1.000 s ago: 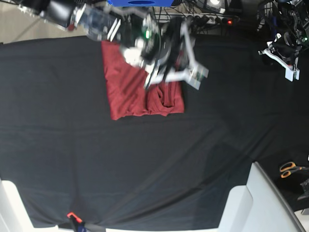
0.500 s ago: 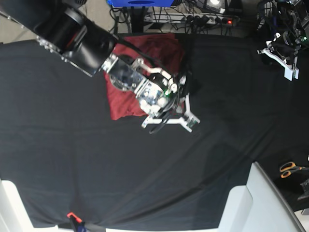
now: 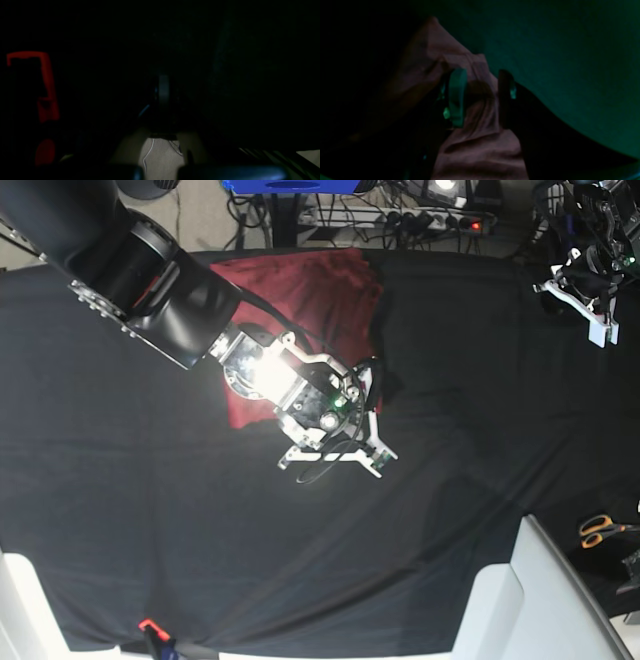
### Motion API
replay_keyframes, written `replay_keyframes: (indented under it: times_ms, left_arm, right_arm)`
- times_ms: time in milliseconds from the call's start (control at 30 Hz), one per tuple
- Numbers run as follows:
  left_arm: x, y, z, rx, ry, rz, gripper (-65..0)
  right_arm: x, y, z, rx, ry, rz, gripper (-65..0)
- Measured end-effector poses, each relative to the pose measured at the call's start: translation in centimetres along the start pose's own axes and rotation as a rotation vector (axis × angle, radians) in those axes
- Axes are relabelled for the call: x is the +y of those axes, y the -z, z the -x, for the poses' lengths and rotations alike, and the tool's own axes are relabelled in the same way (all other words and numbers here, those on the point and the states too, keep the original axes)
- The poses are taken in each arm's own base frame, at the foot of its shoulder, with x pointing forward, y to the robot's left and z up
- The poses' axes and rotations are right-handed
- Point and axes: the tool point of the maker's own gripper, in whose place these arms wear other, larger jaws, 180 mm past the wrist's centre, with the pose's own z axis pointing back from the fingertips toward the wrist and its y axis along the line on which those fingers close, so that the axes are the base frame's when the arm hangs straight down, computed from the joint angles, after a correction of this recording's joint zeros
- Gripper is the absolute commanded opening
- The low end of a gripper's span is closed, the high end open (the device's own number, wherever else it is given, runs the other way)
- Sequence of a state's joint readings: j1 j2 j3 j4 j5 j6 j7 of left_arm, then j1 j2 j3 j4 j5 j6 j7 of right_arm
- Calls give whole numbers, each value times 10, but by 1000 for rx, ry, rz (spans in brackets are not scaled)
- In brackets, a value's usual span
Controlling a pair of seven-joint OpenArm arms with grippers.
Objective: Fold the T-shirt properly
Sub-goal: 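Grasp the red shirt's corner with the right gripper and fold it over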
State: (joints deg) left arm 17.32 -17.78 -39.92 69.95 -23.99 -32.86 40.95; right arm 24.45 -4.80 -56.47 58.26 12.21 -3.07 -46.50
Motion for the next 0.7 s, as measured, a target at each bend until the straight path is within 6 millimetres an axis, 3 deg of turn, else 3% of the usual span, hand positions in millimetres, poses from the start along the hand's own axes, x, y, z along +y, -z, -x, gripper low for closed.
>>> replay_keyframes:
  times_ms: [167,300,500,700]
  left_arm:
    - [0,0,0,0,0,0,-650]
    - [0,0,0,0,-1,1,-650]
    - [0,0,0,0,-1,1,-650]
    - [0,0,0,0,-1,1,-650]
  right_arm:
    - [-1,0,-1,-1,-2,3,-431]
    - [-1,0,-2,-3,-2,3,-306]
    - [-1,0,-1,-3,2,2,-354]
    - [1,0,-4,-10,3,-1,-357]
